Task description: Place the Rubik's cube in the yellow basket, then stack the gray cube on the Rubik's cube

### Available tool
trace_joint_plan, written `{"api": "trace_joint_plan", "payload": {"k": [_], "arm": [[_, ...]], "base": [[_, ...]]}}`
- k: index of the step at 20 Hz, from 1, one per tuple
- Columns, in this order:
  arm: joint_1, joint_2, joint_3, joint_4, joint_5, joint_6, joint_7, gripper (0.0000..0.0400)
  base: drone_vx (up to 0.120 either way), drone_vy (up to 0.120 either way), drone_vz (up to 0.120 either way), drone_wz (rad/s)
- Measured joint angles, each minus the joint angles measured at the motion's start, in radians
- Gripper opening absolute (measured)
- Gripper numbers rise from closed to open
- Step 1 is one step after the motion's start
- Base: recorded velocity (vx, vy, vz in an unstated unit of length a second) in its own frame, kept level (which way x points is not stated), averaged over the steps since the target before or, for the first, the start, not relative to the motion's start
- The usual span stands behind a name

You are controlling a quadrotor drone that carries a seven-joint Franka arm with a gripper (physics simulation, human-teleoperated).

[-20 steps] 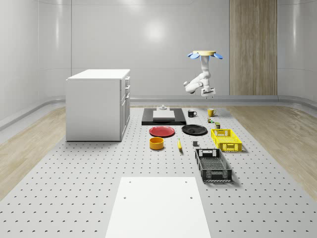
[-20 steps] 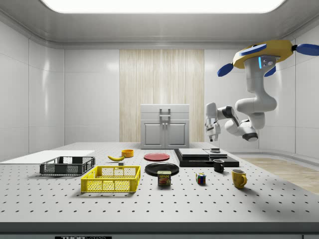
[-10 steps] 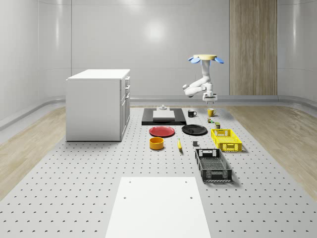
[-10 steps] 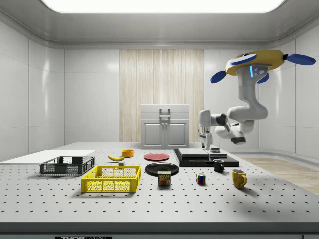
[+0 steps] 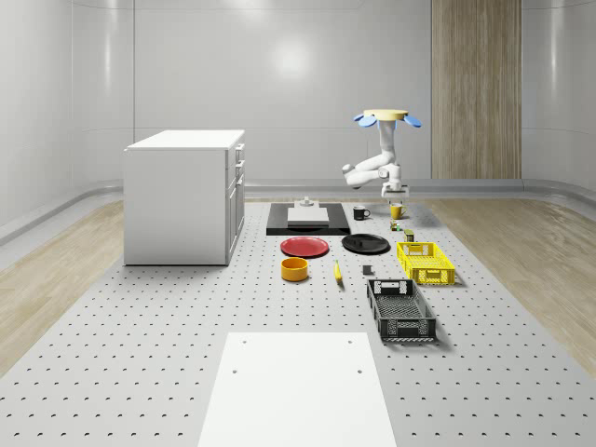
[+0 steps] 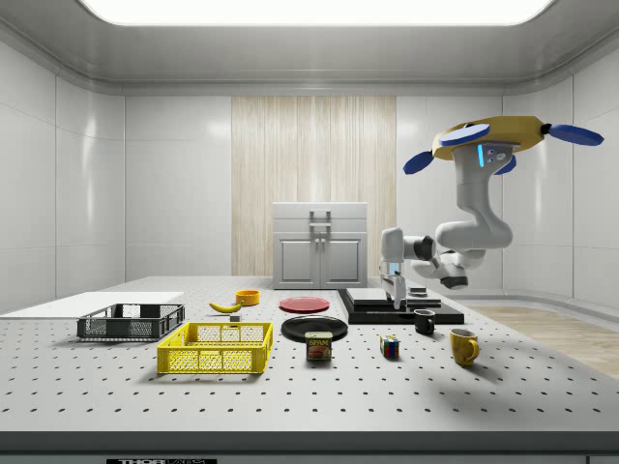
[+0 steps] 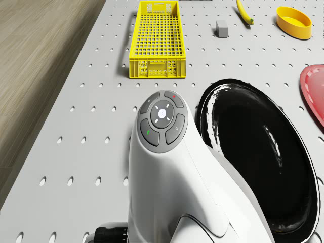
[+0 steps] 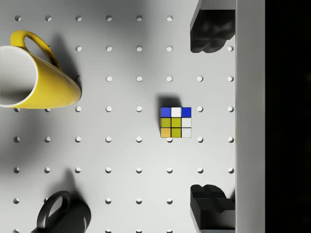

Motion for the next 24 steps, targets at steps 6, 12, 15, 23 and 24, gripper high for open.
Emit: {"api": "trace_joint_plan", "payload": {"k": [6,12,15,23,24], "arm": [[-0.013,-0.031,0.011,0.002,0.016,0.027,0.012,0.04],[-0.024,-0.061,0.021,0.004,0.032,0.053,0.022,0.04],[-0.028,-0.077,0.021,0.006,0.035,0.069,0.026,0.04],[-0.037,-0.128,-0.052,0.033,-0.027,0.146,0.02,0.04],[-0.045,-0.13,-0.056,0.041,-0.031,0.153,0.021,0.04]], "base": [[0.0,0.0,-0.12,0.0],[0.0,0.0,-0.12,0.0],[0.0,0.0,-0.067,0.0],[0.0,0.0,0.0,0.0],[0.0,0.0,0.0,0.0]]}}
